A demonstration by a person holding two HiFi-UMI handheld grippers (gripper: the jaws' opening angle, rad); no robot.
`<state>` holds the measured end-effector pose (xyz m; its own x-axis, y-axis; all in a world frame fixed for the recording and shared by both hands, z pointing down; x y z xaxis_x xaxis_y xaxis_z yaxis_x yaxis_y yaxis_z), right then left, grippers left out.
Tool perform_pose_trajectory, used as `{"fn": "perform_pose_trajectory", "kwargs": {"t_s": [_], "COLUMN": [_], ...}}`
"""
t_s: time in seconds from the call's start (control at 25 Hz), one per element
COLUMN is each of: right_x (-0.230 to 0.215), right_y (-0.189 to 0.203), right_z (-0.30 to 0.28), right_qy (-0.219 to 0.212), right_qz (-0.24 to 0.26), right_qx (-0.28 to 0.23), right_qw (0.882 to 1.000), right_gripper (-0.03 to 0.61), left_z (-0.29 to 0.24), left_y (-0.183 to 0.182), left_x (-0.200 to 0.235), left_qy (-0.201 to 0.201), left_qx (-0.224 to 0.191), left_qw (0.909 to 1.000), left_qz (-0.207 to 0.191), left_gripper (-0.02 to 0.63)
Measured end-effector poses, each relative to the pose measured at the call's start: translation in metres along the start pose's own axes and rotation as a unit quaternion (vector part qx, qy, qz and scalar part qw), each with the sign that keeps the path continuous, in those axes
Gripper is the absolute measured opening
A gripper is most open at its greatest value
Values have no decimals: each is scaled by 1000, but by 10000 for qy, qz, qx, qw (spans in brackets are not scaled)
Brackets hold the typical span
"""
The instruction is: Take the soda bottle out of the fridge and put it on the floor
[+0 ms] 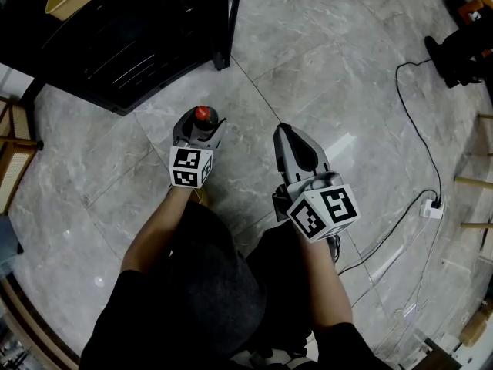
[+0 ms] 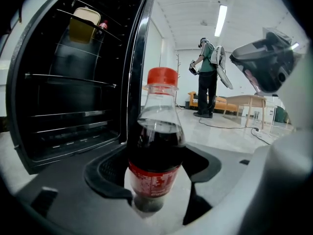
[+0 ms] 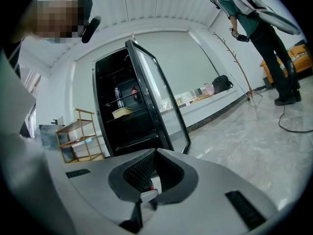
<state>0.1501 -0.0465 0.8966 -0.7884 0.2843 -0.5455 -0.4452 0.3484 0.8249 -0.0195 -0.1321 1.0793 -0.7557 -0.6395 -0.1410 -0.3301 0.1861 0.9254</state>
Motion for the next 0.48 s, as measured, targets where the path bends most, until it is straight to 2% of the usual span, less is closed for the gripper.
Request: {"fn": "perform_pose_trajectory", "kwargs": {"t_s": [0.12, 0.24, 0.48], "right_x": [4, 7, 13], "right_y": [1, 2, 4], "right_z": [-1, -2, -4], "right_qy": [-77, -118, -181], "right_qz": [17, 20, -42], "right_qx": [38, 66, 93], "right_qw": [10000, 9999, 9998], "right_gripper": [23, 23, 23], "left_z": [2, 5, 20], "left_y": [-1, -3, -13], "left_x": [0, -2, -3], "left_qy": [48, 64, 169], "left_qx": [-20, -66, -91], "left_qw": [10000, 10000, 9998], "left_qz": [1, -15, 9], "left_gripper": [338, 395, 405]}}
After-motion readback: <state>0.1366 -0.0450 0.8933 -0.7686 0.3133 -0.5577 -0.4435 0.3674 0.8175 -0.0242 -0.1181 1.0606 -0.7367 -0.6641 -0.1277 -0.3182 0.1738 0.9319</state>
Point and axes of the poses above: the fingertips, and each gripper's own axes: z backward along the fingers, x to its left, y out of its underside, the point moved 4 cm from there along z, backward along the fingers, and after that the axes turned 13 degrees about -z, right-handed, at the moved point
